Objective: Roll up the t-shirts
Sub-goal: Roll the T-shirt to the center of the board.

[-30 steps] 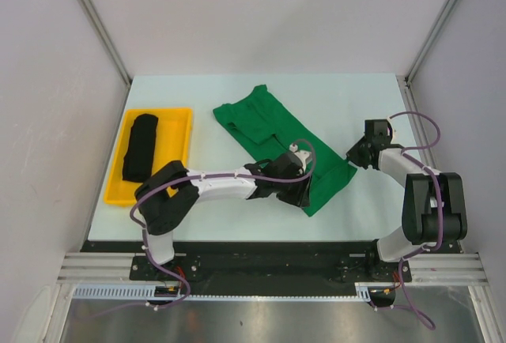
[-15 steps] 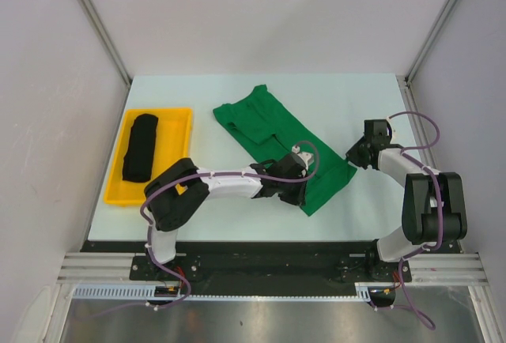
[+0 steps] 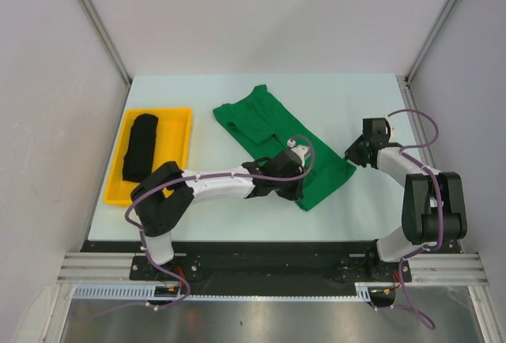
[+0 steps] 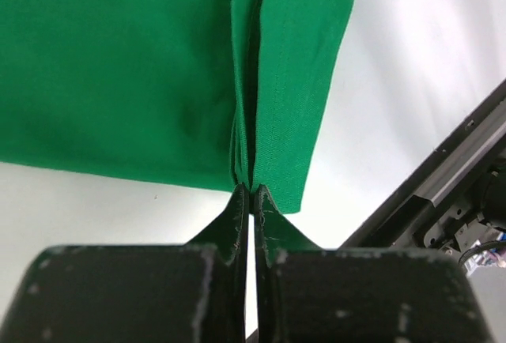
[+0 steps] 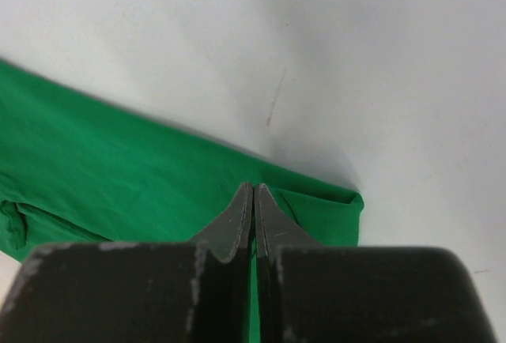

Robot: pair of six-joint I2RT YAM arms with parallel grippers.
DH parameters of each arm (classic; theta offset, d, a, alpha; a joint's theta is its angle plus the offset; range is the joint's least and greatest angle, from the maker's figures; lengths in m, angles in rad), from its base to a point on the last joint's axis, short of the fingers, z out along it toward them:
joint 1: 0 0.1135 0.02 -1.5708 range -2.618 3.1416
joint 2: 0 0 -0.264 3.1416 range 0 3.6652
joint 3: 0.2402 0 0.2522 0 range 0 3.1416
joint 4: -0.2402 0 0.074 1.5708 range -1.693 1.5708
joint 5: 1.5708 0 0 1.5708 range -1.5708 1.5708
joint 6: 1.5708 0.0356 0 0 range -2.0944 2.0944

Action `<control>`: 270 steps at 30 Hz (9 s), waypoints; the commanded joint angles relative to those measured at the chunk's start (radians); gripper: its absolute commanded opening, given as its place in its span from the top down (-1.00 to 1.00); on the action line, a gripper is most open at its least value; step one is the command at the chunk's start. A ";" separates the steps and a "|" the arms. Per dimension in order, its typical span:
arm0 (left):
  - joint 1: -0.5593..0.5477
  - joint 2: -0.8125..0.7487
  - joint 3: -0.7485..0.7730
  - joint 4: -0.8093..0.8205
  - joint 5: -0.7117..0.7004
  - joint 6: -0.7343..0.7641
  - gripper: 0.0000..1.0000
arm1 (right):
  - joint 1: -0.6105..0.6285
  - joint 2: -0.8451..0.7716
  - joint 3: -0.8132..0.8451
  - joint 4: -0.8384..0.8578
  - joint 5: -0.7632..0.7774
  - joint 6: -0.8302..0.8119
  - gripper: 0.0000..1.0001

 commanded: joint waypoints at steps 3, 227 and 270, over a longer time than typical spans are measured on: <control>0.009 -0.042 -0.028 -0.007 -0.067 0.001 1.00 | 0.011 -0.005 0.054 0.034 0.011 -0.009 0.72; -0.088 -0.056 0.033 -0.019 -0.164 0.213 0.14 | -0.193 0.054 0.097 -0.091 -0.211 -0.213 0.33; -0.211 0.105 0.093 -0.040 -0.282 0.270 -0.08 | -0.148 0.077 0.008 -0.108 -0.181 -0.176 0.40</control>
